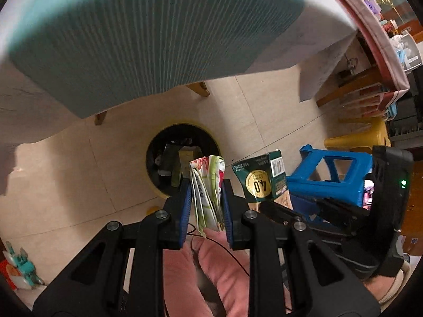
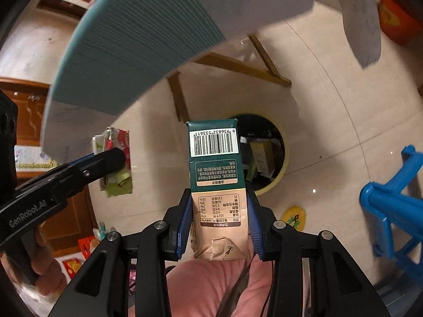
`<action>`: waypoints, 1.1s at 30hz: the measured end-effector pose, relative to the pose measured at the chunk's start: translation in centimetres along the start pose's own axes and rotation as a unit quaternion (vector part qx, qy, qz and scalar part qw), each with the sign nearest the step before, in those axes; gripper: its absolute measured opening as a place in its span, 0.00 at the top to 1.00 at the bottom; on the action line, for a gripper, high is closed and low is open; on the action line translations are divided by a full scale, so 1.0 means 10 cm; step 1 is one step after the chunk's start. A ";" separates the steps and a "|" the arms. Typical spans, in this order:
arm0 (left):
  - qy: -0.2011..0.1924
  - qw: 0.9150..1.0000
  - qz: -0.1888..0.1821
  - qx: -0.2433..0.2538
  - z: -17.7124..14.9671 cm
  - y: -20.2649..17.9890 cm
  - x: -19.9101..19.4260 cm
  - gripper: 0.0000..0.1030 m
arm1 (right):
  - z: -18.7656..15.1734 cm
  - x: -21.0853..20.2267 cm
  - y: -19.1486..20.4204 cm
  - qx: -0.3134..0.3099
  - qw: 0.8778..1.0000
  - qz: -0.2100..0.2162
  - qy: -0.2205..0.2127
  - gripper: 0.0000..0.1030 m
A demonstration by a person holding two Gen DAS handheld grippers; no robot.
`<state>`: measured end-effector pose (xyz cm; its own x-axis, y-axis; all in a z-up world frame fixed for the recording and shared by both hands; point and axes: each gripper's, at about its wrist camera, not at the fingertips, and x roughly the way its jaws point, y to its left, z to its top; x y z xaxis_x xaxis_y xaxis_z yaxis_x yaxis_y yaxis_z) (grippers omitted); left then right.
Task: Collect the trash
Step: 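Carry the drink carton and green snack bag over the black bin, then open both grippers to drop the carton and bag into the bin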
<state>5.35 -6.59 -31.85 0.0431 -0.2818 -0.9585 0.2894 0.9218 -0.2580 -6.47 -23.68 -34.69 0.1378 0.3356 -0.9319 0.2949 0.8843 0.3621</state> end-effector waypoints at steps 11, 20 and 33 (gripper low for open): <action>0.000 0.999 0.012 0.044 -0.03 0.12 0.97 0.81 | 0.01 0.88 -0.30 0.019 0.999 -0.025 -0.013 0.62; 0.008 1.000 -0.021 0.012 -0.02 0.38 1.34 0.49 | 0.17 1.30 -0.42 0.022 0.999 -0.032 -0.022 0.62; -0.018 1.000 -0.004 -0.024 -0.11 0.63 1.20 0.40 | 0.25 1.42 -0.38 0.014 0.999 -0.034 -0.015 0.62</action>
<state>6.64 -3.89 -45.14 0.0766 -0.2975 -0.9516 0.2436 0.9311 -0.2715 -3.26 -23.10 -49.25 0.1445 0.2654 -0.9533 0.3305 0.8951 0.2993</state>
